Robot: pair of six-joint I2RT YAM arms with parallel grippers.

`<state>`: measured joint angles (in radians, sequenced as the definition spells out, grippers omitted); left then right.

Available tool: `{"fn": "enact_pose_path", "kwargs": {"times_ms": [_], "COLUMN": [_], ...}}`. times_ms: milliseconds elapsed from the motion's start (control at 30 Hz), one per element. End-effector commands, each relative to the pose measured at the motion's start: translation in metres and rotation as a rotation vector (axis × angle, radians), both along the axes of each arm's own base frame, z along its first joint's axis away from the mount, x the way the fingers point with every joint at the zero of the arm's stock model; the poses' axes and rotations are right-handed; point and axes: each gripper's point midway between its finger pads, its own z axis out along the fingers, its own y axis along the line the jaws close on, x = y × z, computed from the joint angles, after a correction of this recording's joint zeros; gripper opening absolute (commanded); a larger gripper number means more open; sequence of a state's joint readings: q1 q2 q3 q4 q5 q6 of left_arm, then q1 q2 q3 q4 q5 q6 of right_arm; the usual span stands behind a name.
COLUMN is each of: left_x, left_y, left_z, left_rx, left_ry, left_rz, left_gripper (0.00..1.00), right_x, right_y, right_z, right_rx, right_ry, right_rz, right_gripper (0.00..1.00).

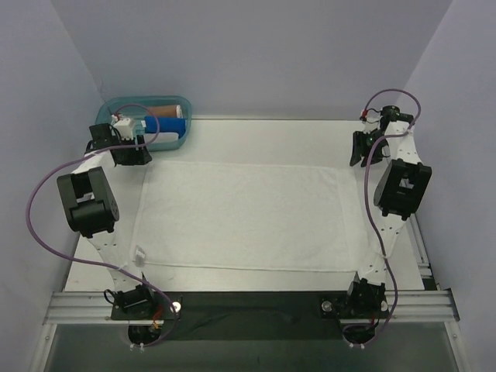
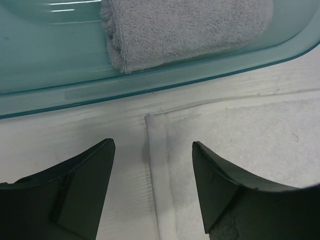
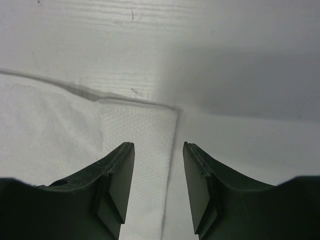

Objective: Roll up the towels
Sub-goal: Fold the towel

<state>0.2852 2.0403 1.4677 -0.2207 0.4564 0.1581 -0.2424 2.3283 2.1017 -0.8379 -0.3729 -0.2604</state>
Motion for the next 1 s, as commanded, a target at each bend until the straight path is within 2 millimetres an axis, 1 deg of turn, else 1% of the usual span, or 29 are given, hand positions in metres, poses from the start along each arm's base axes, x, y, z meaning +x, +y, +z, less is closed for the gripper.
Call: {"fn": "enact_pose_path", "kwargs": {"times_ms": [0,133,167,233,333,433,467,533,567,667,700,733,767,800,833,867,900,933,967], "left_x": [0.021,0.021,0.025,0.024,0.024,0.022,0.021,0.020,0.020,0.022,0.013,0.011,0.004,-0.008,-0.017,-0.030,-0.040,-0.045,-0.048], "left_y": [-0.002,-0.004,-0.003,-0.002,-0.003,-0.007,-0.009,-0.008,-0.007,-0.008,-0.010,-0.010,-0.010,-0.018,-0.020,-0.025,-0.028,-0.030,-0.036], "left_z": [0.012,-0.003,0.000,-0.005,-0.008,-0.010,-0.011,-0.012,-0.011,-0.006,-0.007,0.005,0.009,0.014,0.032,0.025,0.025,0.028,0.024], "left_rx": [-0.025,-0.027,-0.025,-0.019,-0.003,0.011,0.007,0.008,0.009,0.012,0.008,0.014,0.032,0.013,0.034,0.070,0.080,0.089,0.091], "left_ry": [-0.067,-0.028,-0.032,-0.007,0.014,0.028,0.032,0.035,0.035,0.030,0.068,0.057,0.051,0.058,0.029,0.042,0.057,0.058,0.071], "left_rz": [-0.005,-0.008,-0.007,0.003,0.008,0.000,0.002,0.005,0.013,-0.007,-0.021,-0.037,-0.076,-0.127,-0.164,-0.223,-0.246,-0.261,-0.281], "left_gripper": [0.73,0.73,0.74,0.74,0.74,0.74,0.74,0.74,0.74,0.73,0.72,0.70,0.69,0.68,0.66,0.65,0.64,0.63,0.59], "right_x": [0.007,0.002,-0.002,-0.005,-0.007,-0.006,-0.005,-0.006,-0.004,-0.004,-0.005,-0.013,-0.022,-0.029,-0.037,-0.055,-0.060,-0.064,-0.067], "right_y": [0.007,0.016,0.018,0.016,0.012,0.009,0.008,0.009,0.007,0.005,0.006,0.008,0.010,0.014,0.016,0.021,0.024,0.029,0.032], "right_z": [-0.004,-0.021,-0.026,-0.030,-0.034,-0.031,-0.027,-0.024,-0.019,-0.015,-0.008,-0.007,-0.004,0.014,0.019,0.022,0.023,0.021,0.016], "right_rx": [0.003,-0.017,-0.019,-0.040,-0.067,-0.074,-0.075,-0.071,-0.076,-0.075,-0.059,-0.048,-0.044,-0.035,-0.034,-0.026,-0.025,-0.024,-0.021], "right_ry": [0.018,0.063,0.079,0.091,0.104,0.097,0.087,0.083,0.061,0.049,0.037,0.049,0.058,0.029,0.027,0.046,0.053,0.065,0.081], "right_rz": [-0.018,0.014,0.022,0.021,0.010,-0.003,-0.007,-0.014,-0.020,-0.037,-0.037,-0.031,0.012,0.037,0.062,0.097,0.111,0.123,0.129], "right_gripper": [0.44,0.44,0.44,0.45,0.45,0.46,0.47,0.48,0.48,0.48,0.47,0.46,0.46,0.45,0.45,0.44,0.42,0.39,0.36]}}
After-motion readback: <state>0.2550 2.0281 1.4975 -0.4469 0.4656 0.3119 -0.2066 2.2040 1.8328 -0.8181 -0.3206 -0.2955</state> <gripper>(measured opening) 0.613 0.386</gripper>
